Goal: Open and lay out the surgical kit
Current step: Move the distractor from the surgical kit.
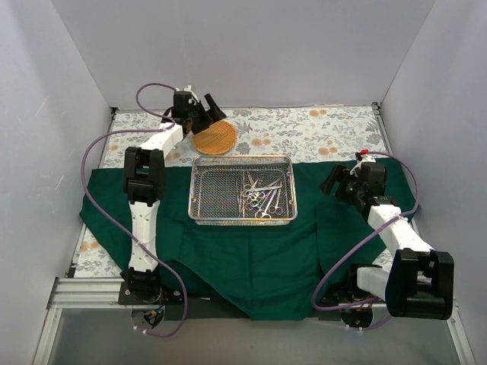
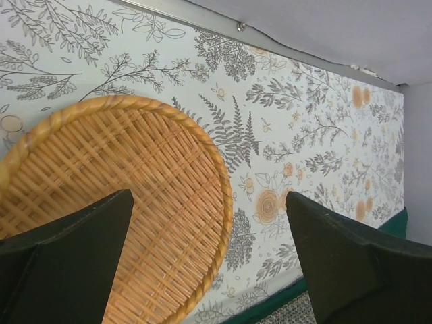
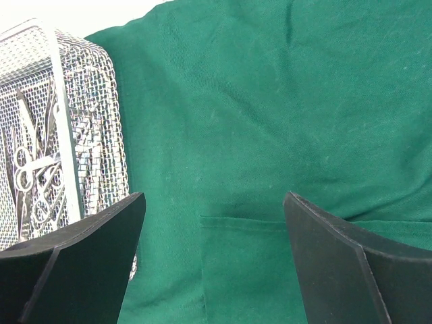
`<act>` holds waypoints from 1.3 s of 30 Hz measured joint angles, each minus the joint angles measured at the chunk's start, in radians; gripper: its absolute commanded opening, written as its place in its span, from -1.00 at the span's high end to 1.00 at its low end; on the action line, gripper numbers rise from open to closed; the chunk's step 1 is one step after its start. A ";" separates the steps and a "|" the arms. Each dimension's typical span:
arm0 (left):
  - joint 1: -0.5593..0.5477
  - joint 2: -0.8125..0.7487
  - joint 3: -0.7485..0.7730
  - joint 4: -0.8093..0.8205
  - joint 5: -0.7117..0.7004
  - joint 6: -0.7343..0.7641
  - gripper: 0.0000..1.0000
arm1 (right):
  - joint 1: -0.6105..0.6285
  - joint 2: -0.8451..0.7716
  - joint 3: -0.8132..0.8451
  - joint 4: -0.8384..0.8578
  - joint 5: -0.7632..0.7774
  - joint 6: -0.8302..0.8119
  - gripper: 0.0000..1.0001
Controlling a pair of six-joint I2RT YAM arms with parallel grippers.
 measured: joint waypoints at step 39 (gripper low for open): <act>0.100 -0.079 -0.107 -0.469 -0.703 0.127 -0.96 | 0.005 0.007 0.000 0.000 -0.001 -0.009 -0.81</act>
